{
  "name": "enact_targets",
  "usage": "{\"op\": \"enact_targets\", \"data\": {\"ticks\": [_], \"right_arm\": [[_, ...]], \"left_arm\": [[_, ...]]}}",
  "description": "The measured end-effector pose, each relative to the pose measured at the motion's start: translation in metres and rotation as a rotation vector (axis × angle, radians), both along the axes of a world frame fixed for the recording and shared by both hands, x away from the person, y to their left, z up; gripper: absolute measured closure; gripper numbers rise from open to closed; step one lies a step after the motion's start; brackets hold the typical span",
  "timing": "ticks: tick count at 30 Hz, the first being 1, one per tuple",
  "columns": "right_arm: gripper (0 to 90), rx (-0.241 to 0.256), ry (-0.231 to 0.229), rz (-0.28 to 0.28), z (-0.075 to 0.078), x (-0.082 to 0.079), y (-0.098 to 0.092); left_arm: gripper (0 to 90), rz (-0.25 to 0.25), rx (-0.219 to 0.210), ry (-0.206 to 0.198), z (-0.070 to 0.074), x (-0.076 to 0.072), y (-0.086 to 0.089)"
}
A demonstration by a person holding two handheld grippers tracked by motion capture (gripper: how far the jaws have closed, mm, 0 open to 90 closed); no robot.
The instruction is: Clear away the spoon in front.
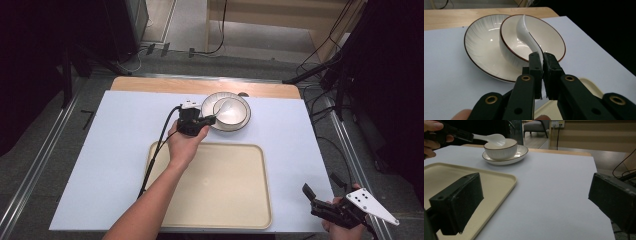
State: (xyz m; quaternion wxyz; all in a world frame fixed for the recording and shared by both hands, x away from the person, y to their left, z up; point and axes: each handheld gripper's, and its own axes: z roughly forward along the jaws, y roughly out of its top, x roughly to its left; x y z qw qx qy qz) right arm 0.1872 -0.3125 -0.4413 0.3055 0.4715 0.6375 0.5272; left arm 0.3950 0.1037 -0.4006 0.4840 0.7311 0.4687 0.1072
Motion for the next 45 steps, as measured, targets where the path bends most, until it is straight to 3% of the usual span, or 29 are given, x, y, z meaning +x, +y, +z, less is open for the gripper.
{"op": "enact_targets", "data": {"ticks": [26, 34, 45], "right_arm": [[0.0, -0.014, 0.000, 0.014, 0.000, -0.001, 0.003], [0.0, -0.017, 0.003, 0.020, 0.000, -0.001, 0.005], [0.0, -0.016, 0.004, 0.020, 0.000, -0.001, 0.006]], "left_arm": [[87.1, 0.043, -0.041, -0.114, 0.022, -0.062, 0.054], [87.1, 0.082, -0.051, -0.126, 0.020, -0.080, 0.074], [87.0, 0.141, -0.067, -0.135, 0.006, -0.113, 0.102]]}}
